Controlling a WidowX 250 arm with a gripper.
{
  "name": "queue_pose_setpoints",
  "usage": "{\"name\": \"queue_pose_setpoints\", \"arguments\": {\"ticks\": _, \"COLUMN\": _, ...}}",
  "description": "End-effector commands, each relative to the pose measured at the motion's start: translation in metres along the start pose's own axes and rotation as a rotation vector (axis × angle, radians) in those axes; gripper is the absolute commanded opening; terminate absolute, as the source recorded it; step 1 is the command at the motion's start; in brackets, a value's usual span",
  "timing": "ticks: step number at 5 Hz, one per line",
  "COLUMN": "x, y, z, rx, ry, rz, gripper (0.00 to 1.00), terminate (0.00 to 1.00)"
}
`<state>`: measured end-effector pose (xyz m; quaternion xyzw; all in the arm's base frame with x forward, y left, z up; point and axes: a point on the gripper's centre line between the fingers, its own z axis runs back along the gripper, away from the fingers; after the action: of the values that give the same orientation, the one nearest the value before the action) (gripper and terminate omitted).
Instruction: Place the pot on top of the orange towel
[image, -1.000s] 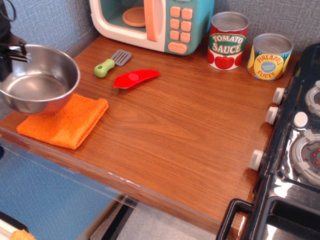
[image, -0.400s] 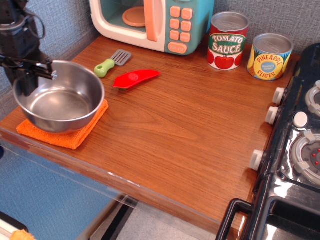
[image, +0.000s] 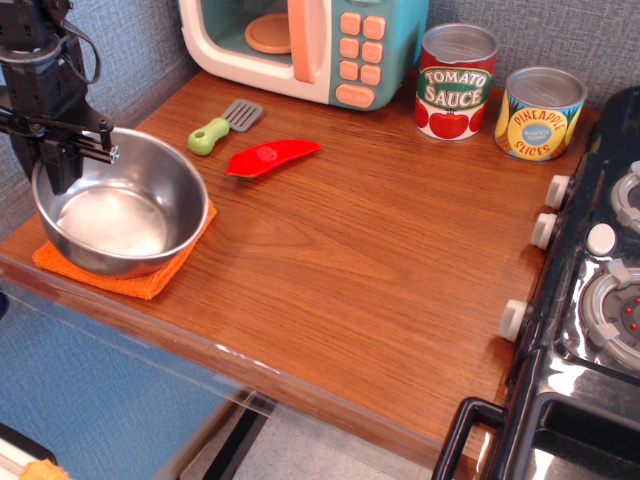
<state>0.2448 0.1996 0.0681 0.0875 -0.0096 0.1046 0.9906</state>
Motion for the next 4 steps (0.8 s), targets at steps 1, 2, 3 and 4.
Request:
{"name": "queue_pose_setpoints", "arguments": {"ticks": 1, "x": 0.004, "y": 0.004, "z": 0.035, "rx": 0.03, "ry": -0.067, "rz": -0.015, "gripper": 1.0, "terminate": 0.0}}
{"name": "queue_pose_setpoints", "arguments": {"ticks": 2, "x": 0.003, "y": -0.02, "z": 0.091, "rx": 0.012, "ry": -0.243, "rz": -0.178, "gripper": 1.0, "terminate": 0.0}}
{"name": "queue_pose_setpoints", "arguments": {"ticks": 3, "x": -0.004, "y": -0.042, "z": 0.128, "rx": -0.062, "ry": -0.313, "rz": -0.277, "gripper": 1.0, "terminate": 0.0}}
{"name": "queue_pose_setpoints", "arguments": {"ticks": 4, "x": -0.004, "y": -0.058, "z": 0.119, "rx": -0.113, "ry": -0.243, "rz": -0.29, "gripper": 1.0, "terminate": 0.0}}
